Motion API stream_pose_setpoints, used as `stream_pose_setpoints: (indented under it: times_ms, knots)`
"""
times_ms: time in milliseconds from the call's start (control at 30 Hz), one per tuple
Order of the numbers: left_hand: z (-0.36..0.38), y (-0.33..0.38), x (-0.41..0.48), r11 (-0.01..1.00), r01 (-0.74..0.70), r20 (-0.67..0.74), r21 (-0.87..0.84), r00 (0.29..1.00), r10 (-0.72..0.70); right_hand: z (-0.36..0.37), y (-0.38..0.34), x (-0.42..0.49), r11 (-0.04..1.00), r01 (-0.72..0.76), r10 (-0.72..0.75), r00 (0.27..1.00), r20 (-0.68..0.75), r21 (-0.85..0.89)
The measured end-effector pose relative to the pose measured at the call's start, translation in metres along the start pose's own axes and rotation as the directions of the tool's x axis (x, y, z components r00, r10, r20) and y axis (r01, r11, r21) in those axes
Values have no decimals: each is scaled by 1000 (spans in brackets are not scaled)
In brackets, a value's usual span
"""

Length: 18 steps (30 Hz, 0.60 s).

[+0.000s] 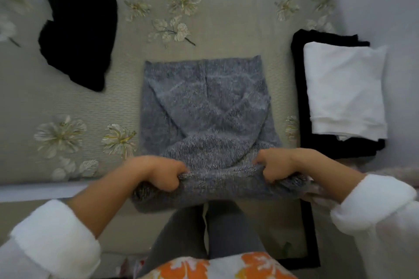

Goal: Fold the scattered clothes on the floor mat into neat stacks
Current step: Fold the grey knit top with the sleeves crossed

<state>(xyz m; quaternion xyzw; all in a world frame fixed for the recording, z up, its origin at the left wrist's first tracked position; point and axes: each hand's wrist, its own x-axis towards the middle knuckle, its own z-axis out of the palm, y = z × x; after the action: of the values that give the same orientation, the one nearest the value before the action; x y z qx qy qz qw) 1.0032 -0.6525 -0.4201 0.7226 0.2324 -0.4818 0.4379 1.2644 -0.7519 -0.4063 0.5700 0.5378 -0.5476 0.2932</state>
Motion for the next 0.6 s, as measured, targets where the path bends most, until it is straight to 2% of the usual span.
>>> stream_pose_setpoints:
  times_ms: [67,100,233,333,433,600]
  knots:
    - [-2,7,-8,1000,1,84,-12,997,0,-3,-1,-6,1000,-8,6,997,73,17]
    - [-6,7,-11,1000,1,86,-6,996,-1,-8,0,-6,1000,-15,14,998,64,13]
    - [-44,-3,-18,997,73,-93,-3,993,-73,-49,4,-5,996,-32,21,991,-134,-80]
    - [-85,-17,-24,994,107,-266,-23,958,-110,-95,7,-3,993,-36,-2,948,-320,-113]
    - [-129,-35,-25,991,117,-492,-57,861,-130,-145,11,7,989,-67,0,892,-453,-131]
    - [-192,-71,-4,971,200,-753,-129,618,-227,-215,26,44,986,-139,53,781,-622,-90]
